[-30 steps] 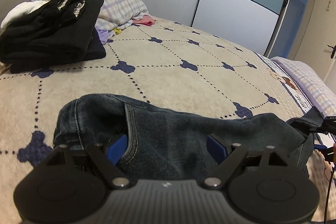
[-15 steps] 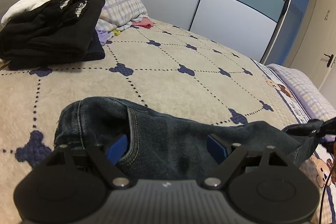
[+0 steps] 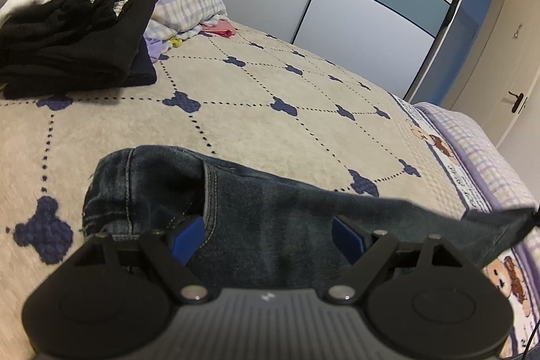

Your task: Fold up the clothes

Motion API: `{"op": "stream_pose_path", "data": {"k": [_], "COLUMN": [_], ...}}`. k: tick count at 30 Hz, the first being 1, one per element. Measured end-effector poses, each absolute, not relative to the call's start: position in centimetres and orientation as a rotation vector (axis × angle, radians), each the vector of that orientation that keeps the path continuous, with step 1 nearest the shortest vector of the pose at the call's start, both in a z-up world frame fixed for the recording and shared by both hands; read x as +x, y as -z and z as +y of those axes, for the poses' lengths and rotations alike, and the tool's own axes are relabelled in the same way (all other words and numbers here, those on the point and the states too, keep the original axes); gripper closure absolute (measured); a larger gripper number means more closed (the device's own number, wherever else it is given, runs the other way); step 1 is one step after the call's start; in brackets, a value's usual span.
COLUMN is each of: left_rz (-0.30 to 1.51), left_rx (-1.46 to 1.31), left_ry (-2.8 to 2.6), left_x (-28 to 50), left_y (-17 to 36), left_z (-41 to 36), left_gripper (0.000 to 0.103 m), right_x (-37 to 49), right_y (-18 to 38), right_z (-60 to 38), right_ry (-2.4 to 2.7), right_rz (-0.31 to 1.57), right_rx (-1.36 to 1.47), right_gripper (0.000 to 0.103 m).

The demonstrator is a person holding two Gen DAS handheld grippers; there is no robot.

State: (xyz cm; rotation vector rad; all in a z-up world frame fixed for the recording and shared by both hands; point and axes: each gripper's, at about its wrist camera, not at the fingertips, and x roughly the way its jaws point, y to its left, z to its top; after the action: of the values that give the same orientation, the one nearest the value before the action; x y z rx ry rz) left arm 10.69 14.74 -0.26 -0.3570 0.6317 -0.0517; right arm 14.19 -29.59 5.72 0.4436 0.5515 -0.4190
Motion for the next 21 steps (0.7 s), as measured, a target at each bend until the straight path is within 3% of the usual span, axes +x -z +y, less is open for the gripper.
{"op": "stream_pose_path", "data": {"k": [11,14,16,21], "left_rz": [0.656,0.659,0.659,0.657], "left_rx": [-0.352,-0.343,-0.337,-0.332], "left_ry": [0.052,0.049,0.047,0.035], "left_x": [10.7,11.0,11.1,11.2], "left_y": [0.7,0.8,0.8,0.9], "left_z": [14.7,14.7,14.6,14.7], "left_gripper": [0.019,0.019,0.019,0.019], "right_x": [10.7,10.3,10.3,9.9], "right_y": [3.9,4.0,3.4,1.2], "right_z": [-32.3,-33.1,-33.8,-36.2], "right_ry": [0.452,0.423,0.436,0.569], "right_rz": [0.803,0.809,0.815,0.770], "right_rx": [0.554,0.573,0.562,0.499], "right_gripper": [0.085,0.079,0.070,0.069]}}
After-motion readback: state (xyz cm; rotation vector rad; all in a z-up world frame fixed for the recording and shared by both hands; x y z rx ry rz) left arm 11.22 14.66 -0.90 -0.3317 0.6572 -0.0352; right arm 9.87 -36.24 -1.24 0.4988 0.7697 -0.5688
